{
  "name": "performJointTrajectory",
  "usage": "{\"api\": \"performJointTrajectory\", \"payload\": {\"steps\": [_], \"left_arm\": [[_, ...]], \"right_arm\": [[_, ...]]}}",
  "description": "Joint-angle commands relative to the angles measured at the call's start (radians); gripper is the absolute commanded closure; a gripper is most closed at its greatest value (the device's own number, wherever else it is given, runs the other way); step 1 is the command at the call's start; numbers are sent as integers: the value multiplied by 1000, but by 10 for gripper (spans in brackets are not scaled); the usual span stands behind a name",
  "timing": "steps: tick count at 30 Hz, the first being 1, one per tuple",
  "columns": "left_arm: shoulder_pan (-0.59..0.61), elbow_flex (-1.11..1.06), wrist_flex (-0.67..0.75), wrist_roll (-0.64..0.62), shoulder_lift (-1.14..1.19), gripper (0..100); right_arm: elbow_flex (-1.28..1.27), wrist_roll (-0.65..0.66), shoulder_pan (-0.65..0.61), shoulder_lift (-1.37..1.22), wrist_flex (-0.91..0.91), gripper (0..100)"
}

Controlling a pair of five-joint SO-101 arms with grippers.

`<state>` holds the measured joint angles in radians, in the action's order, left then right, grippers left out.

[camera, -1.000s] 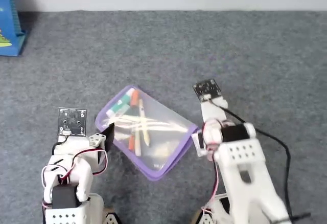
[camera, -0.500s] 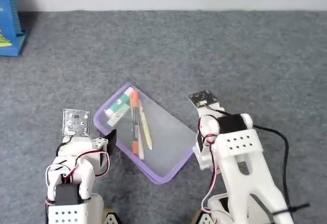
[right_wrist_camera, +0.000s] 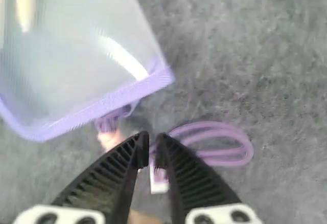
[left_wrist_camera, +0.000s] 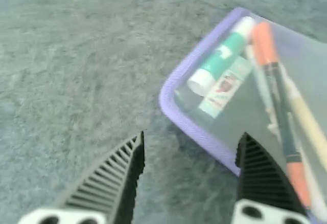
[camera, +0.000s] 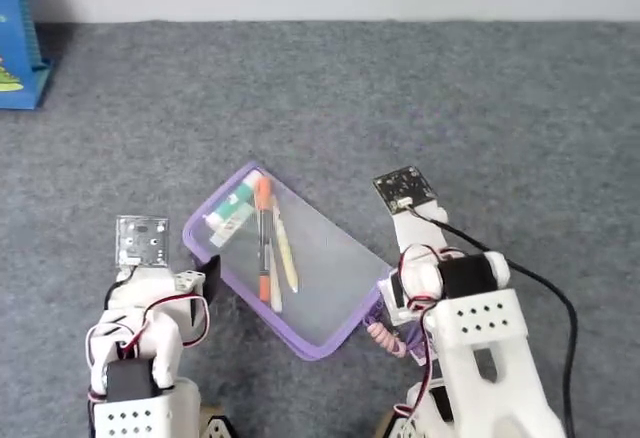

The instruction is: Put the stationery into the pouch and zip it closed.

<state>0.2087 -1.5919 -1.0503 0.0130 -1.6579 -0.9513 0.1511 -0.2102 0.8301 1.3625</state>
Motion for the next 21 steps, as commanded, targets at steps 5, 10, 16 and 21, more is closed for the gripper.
{"api": "performJointTrajectory", "payload": {"steps": [5,10,16,21], "left_arm": [[54,10,28,38,-12,969],[25,-30,26,117,-12,988],[28,-65,23,121,-12,988],[28,-99,21,124,-12,988]], "right_arm": [[-170,14,156,25,-275,990],[-298,14,180,33,-400,990],[-422,14,180,33,-526,990],[-486,9,183,35,-588,990]]}}
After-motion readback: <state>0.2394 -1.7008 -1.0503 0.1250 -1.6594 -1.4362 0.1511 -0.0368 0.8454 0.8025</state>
